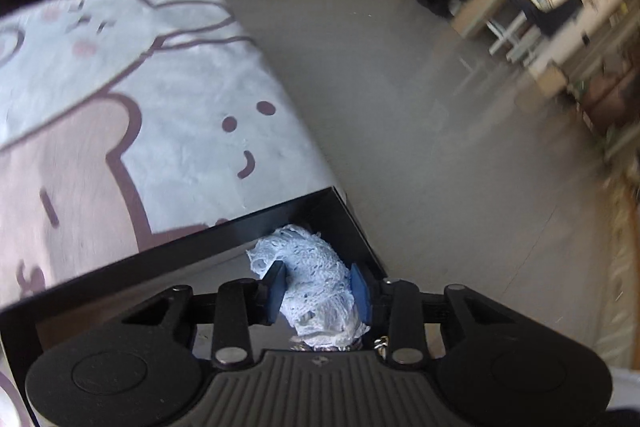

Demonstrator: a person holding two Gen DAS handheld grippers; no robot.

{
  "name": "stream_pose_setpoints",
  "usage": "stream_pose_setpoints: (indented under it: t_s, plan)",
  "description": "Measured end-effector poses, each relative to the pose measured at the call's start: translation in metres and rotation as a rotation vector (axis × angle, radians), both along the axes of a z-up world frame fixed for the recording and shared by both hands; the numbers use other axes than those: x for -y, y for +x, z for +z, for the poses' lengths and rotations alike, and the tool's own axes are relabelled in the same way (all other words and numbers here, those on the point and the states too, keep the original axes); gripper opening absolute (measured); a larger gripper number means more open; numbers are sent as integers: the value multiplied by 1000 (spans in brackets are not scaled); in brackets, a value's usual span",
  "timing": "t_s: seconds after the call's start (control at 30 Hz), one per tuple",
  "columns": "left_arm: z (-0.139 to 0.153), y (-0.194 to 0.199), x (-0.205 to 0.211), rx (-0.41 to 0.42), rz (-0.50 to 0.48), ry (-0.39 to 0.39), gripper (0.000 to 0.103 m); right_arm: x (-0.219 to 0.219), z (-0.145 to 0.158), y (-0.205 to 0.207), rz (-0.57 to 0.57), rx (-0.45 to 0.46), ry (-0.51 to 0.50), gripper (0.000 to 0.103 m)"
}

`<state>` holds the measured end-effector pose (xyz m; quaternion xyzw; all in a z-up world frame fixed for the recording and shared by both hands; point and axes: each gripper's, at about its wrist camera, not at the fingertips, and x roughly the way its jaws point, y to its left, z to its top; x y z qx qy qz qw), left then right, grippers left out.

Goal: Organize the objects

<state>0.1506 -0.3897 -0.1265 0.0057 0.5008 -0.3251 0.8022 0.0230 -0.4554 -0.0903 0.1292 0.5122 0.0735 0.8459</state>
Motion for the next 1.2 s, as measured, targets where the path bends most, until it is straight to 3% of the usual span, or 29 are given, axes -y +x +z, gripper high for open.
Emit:
stream_pose_setpoints:
  t_s: [0.07, 0.23, 0.33, 0.7, 1.2]
  plan:
    - [-2, -1, 1, 10, 1, 10, 37, -1, 0, 0, 2, -3, -2, 47]
    - [-2, 8, -10, -62, 70, -31, 40, -5, 1, 1, 9, -4, -13, 47]
    - [4, 11, -16, -93, 95, -19, 54, -4, 4, 0, -4, 7, -12, 47]
    - [41, 3, -41, -9, 121, 76, 79, 0, 20, -4, -94, 46, -39, 51]
    - [76, -18, -90, 49, 133, 184, 93, -4, 38, -9, -209, 56, -111, 61]
